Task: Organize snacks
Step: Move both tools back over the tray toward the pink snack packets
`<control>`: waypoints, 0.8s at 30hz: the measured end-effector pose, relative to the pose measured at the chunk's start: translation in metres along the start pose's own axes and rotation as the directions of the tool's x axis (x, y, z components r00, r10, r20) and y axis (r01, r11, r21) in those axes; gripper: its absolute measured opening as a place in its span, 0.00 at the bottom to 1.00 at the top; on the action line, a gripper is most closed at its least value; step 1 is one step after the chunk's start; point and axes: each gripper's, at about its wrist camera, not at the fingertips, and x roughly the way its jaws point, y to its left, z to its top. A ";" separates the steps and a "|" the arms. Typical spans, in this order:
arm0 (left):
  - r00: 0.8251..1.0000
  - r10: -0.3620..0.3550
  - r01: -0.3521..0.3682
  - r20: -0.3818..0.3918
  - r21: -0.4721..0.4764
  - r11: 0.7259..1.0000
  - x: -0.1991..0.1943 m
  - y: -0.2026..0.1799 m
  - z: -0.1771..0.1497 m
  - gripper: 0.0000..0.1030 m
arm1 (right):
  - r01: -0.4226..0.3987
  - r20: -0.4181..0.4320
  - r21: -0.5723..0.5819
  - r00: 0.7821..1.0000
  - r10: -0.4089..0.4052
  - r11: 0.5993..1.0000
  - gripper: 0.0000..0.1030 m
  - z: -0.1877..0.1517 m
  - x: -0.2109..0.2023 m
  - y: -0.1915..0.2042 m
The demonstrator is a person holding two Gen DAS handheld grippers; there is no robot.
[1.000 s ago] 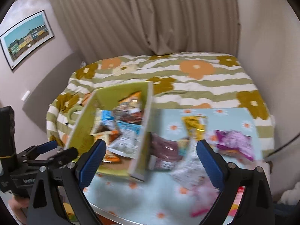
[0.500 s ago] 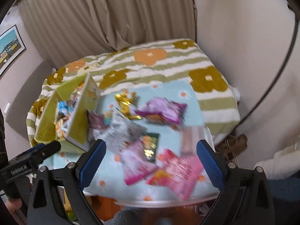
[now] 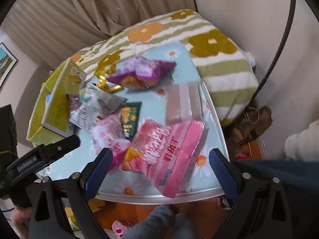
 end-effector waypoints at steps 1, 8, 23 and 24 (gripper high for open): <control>1.000 0.006 -0.006 -0.004 0.002 1.000 0.010 -0.002 0.002 1.00 | 0.008 -0.007 0.010 1.000 -0.008 1.000 0.93 -0.003 0.006 -0.003; 0.998 0.024 -0.026 -0.055 -0.035 0.999 0.056 -0.005 0.019 0.96 | 0.007 -0.046 0.065 0.999 -0.004 0.998 0.93 -0.017 0.031 -0.016; 0.988 0.118 -0.110 -0.097 0.079 0.991 0.091 -0.010 0.015 0.61 | 0.031 -0.078 0.129 0.997 -0.021 0.991 0.93 -0.020 0.047 -0.018; 0.989 0.116 -0.108 -0.096 0.085 0.991 0.090 -0.009 0.014 0.57 | 0.027 -0.077 0.137 0.997 -0.017 0.990 0.93 -0.020 0.048 -0.019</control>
